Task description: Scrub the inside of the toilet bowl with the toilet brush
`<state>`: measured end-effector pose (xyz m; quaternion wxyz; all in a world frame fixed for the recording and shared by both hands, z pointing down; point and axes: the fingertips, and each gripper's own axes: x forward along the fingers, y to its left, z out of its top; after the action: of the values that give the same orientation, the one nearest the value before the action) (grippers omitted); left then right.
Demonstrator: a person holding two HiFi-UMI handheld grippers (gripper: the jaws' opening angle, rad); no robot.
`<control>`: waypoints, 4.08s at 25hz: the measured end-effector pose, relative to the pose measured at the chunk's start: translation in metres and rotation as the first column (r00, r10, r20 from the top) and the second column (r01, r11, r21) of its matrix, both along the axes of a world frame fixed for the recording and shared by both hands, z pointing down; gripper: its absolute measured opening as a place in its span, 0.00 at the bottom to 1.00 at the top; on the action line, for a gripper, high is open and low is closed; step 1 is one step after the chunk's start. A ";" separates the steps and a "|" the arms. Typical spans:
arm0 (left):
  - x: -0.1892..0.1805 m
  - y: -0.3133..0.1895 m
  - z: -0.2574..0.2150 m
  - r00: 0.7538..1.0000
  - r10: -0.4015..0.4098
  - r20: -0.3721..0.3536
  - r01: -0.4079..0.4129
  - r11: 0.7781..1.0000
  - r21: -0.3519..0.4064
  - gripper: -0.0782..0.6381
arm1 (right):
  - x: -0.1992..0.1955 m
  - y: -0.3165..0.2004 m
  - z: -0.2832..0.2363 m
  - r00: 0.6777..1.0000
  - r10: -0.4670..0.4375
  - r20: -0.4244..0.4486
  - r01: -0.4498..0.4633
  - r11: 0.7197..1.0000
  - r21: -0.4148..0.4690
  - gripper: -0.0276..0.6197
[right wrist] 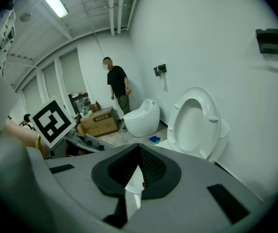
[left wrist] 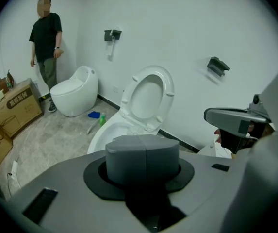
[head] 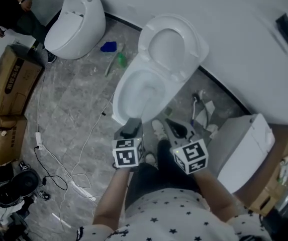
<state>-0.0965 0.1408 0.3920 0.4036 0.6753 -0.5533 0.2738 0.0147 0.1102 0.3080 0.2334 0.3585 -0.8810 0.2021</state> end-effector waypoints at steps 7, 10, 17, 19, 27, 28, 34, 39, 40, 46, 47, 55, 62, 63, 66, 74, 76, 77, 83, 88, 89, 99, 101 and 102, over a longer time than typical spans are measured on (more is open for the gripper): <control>0.003 -0.031 0.046 1.000 -0.005 0.008 0.005 0.999 -0.051 0.33 | -0.003 -0.021 0.034 1.000 -0.016 -0.014 0.015 0.998 -0.059 0.05; 0.004 -0.045 0.066 1.000 -0.010 0.001 0.010 0.997 -0.071 0.33 | 0.000 -0.035 0.047 1.000 -0.003 -0.012 0.002 0.998 -0.068 0.05; 0.000 -0.079 0.106 1.000 -0.020 0.009 0.021 0.996 -0.085 0.33 | 0.004 -0.059 0.080 1.000 0.009 -0.012 -0.010 0.994 -0.107 0.05; -0.001 -0.088 0.115 1.000 -0.023 0.005 0.023 0.996 -0.089 0.33 | 0.001 -0.063 0.086 1.000 0.010 -0.013 -0.011 0.994 -0.112 0.05; 0.002 -0.118 0.152 0.999 -0.029 -0.042 0.025 0.994 -0.106 0.33 | -0.004 -0.079 0.111 1.000 0.017 -0.012 -0.018 0.991 -0.135 0.05; 0.003 -0.122 0.157 0.999 -0.028 -0.043 0.024 0.994 -0.106 0.33 | -0.004 -0.080 0.114 1.000 0.018 -0.012 -0.019 0.990 -0.138 0.05; 0.008 -0.138 0.185 0.999 -0.017 -0.039 0.012 0.991 -0.131 0.33 | -0.004 -0.091 0.133 1.000 0.024 -0.008 -0.024 0.987 -0.156 0.05; 0.013 -0.152 0.201 0.999 -0.009 -0.035 0.004 0.989 -0.145 0.33 | -0.006 -0.098 0.142 1.000 0.029 0.000 -0.028 0.985 -0.167 0.05; 0.013 -0.154 0.203 0.999 -0.009 -0.035 0.004 0.989 -0.147 0.33 | -0.006 -0.099 0.144 1.000 0.028 0.004 -0.027 0.985 -0.171 0.05; 0.014 -0.167 0.216 0.999 -0.004 -0.032 -0.001 0.989 -0.147 0.33 | -0.006 -0.105 0.153 0.999 0.034 0.006 -0.032 0.982 -0.186 0.05; 0.014 -0.169 0.217 0.999 -0.005 -0.032 0.000 0.989 -0.147 0.33 | -0.005 -0.106 0.154 0.999 0.037 0.005 -0.035 0.982 -0.188 0.05; 0.009 -0.176 0.224 1.000 -0.005 -0.013 0.003 0.988 -0.155 0.33 | -0.002 -0.106 0.160 0.999 0.038 0.001 -0.037 0.980 -0.194 0.05; -0.003 -0.177 0.225 1.000 -0.023 -0.006 0.022 0.989 -0.146 0.33 | -0.005 -0.104 0.162 1.000 0.026 0.003 -0.025 0.981 -0.195 0.05; -0.006 -0.178 0.225 1.000 -0.026 -0.004 0.025 0.989 -0.143 0.33 | -0.006 -0.103 0.161 1.000 0.023 0.004 -0.022 0.981 -0.194 0.05; -0.013 -0.180 0.224 0.999 -0.038 0.004 0.038 0.991 -0.129 0.33 | -0.007 -0.101 0.161 1.000 0.019 0.004 -0.018 0.981 -0.194 0.05; -0.033 -0.179 0.222 0.997 -0.072 0.018 0.074 0.991 -0.113 0.33 | -0.014 -0.101 0.160 1.000 0.014 0.002 -0.013 0.982 -0.188 0.05; -0.039 -0.178 0.222 0.996 -0.081 0.023 0.083 0.990 -0.110 0.33 | -0.016 -0.102 0.160 1.000 0.018 0.003 -0.018 0.983 -0.183 0.05; -0.042 -0.177 0.221 0.996 -0.086 0.026 0.088 0.990 -0.109 0.33 | -0.018 -0.101 0.159 1.000 0.017 0.005 -0.016 0.983 -0.182 0.05; -0.058 -0.171 0.222 0.993 -0.113 0.044 0.117 0.987 -0.111 0.33 | -0.024 -0.099 0.159 1.000 0.008 0.010 -0.006 0.984 -0.180 0.05; -0.070 -0.165 0.220 0.991 -0.124 0.055 0.129 0.985 -0.111 0.32 | -0.031 -0.096 0.156 1.000 -0.003 0.012 0.005 0.984 -0.179 0.05; -0.071 -0.163 0.220 0.990 -0.125 0.058 0.131 0.985 -0.111 0.32 | -0.032 -0.095 0.156 1.000 -0.004 0.014 0.007 0.984 -0.180 0.05; -0.087 -0.141 0.221 0.984 -0.155 0.083 0.165 0.978 -0.126 0.32 | -0.038 -0.090 0.155 1.000 -0.017 0.018 0.020 0.985 -0.171 0.05; -0.091 -0.135 0.220 0.983 -0.161 0.088 0.172 0.977 -0.130 0.32 | -0.040 -0.089 0.153 1.000 -0.018 0.019 0.021 0.985 -0.169 0.05; -0.093 -0.132 0.220 0.982 -0.164 0.091 0.175 0.976 -0.132 0.32 | -0.041 -0.089 0.151 1.000 -0.018 0.019 0.021 0.986 -0.168 0.05</control>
<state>-0.1896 0.0086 0.6116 0.4494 0.5844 -0.6039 0.3030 -0.0263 0.0216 0.4595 0.2571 0.3271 -0.8663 0.2766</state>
